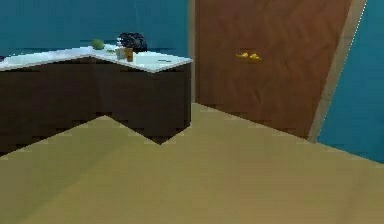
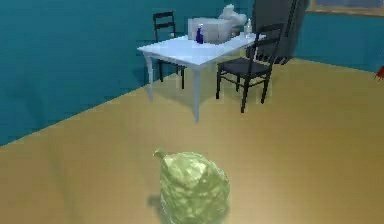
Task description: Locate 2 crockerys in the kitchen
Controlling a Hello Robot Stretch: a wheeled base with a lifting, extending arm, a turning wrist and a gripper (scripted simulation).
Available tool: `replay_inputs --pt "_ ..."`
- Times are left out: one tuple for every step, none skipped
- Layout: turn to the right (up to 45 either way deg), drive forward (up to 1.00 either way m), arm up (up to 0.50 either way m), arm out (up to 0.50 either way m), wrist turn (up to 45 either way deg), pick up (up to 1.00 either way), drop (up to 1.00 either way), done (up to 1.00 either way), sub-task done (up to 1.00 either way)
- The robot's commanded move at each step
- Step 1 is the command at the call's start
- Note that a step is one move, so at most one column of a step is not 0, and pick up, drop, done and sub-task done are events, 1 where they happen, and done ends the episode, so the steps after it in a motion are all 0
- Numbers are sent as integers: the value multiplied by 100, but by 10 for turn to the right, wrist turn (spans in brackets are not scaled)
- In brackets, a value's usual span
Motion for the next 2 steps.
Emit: replay_inputs --pt "0 100 0 0 0 0 0 0 0" --pt "0 55 0 0 0 0 0 0 0"
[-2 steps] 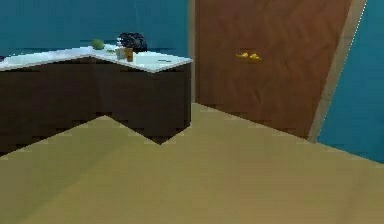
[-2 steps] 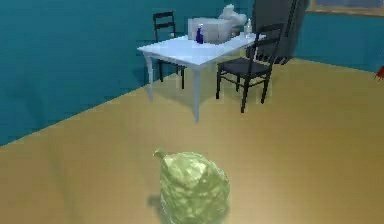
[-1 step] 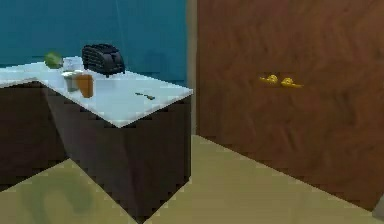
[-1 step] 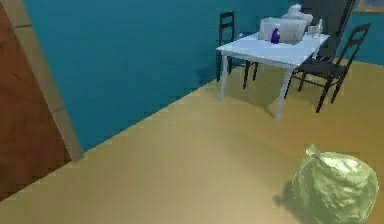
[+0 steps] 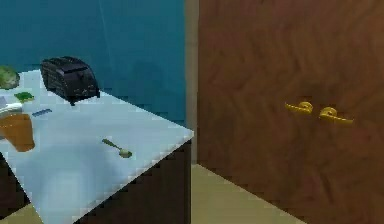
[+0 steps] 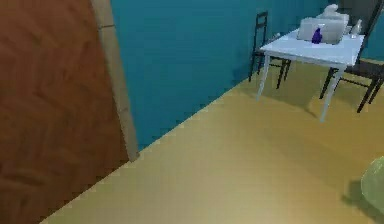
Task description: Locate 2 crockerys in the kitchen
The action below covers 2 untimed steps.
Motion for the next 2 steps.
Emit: replay_inputs --pt "-420 0 0 0 0 0 0 0 0" --pt "0 0 0 0 0 0 0 100 0"
